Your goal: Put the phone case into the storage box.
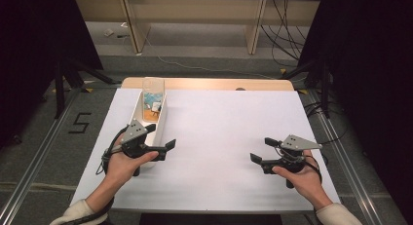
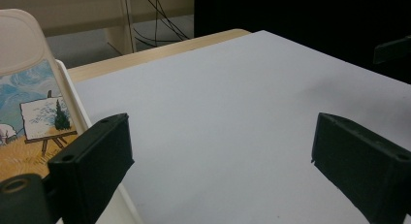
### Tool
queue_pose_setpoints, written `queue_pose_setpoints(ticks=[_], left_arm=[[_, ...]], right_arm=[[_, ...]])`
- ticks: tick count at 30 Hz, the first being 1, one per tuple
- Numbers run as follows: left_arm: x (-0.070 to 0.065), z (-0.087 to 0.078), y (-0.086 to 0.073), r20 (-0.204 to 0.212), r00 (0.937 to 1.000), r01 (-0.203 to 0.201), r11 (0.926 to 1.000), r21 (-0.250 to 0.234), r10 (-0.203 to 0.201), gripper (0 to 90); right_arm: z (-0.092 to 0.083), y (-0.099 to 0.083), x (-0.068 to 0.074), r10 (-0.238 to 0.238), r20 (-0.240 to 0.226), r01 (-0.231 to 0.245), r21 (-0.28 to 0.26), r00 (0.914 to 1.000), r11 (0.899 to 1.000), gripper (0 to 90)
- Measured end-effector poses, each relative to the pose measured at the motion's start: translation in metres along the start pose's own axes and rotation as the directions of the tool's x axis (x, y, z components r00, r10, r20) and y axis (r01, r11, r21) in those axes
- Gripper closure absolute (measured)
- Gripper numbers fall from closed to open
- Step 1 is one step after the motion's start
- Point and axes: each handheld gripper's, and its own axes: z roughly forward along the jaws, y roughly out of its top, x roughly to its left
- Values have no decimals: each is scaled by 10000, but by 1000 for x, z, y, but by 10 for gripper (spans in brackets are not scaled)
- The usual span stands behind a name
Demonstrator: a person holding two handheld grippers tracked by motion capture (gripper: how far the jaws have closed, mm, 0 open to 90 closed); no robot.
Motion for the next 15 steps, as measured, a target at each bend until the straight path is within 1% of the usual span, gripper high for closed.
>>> queue_pose_setpoints(ticks=[5,15], left_arm=[[0,-2,-3,-26,10000,-6,10000,-9,6,64],[-1,-4,-11,-44,9999,-128,9998,138,128,60]], right_arm=[[0,0,0,7,-2,-7,2,10000,10000,159],[0,0,0,-3,-2,3,25,10000,10000,159]])
